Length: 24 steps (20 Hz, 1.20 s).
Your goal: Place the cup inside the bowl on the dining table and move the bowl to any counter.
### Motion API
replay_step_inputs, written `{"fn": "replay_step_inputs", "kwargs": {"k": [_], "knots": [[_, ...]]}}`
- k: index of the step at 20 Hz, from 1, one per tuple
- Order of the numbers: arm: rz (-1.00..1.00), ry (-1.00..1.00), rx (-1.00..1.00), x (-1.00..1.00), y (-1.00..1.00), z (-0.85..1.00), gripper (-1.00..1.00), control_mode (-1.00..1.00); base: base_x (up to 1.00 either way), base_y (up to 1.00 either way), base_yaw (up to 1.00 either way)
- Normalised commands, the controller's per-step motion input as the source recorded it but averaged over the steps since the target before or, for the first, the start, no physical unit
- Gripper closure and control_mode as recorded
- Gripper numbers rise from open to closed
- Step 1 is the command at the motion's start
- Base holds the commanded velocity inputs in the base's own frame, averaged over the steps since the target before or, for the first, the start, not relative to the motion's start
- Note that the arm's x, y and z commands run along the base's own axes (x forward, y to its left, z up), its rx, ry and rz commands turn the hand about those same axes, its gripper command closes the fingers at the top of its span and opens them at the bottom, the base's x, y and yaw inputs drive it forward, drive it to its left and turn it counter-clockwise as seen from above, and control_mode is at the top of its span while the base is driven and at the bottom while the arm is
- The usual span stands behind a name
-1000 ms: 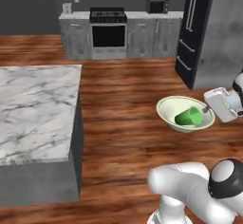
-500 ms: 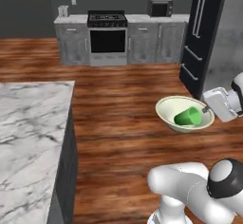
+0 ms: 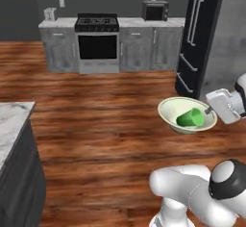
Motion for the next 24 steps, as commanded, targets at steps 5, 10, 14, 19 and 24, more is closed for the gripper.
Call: {"fn": "replay_step_inputs", "kwargs": {"k": [5,10,14,19,24], "knots": [[0.0,0.0,0.0,0.0,0.0,0.0,1.0,1.0,0.93,-0.27,0.0],[0.0,0.0,0.0,0.0,0.0,0.0,1.0,1.0,1.0,-0.14,-0.03],[0.0,0.0,0.0,0.0,0.0,0.0,1.0,1.0,1.0,-0.18,-0.05],[0.0,0.0,0.0,0.0,0.0,0.0,1.0,1.0,1.0,-0.31,-0.02],[0.0,0.0,0.0,0.0,0.0,0.0,1.0,1.0,1.0,-0.41,0.0]]}}
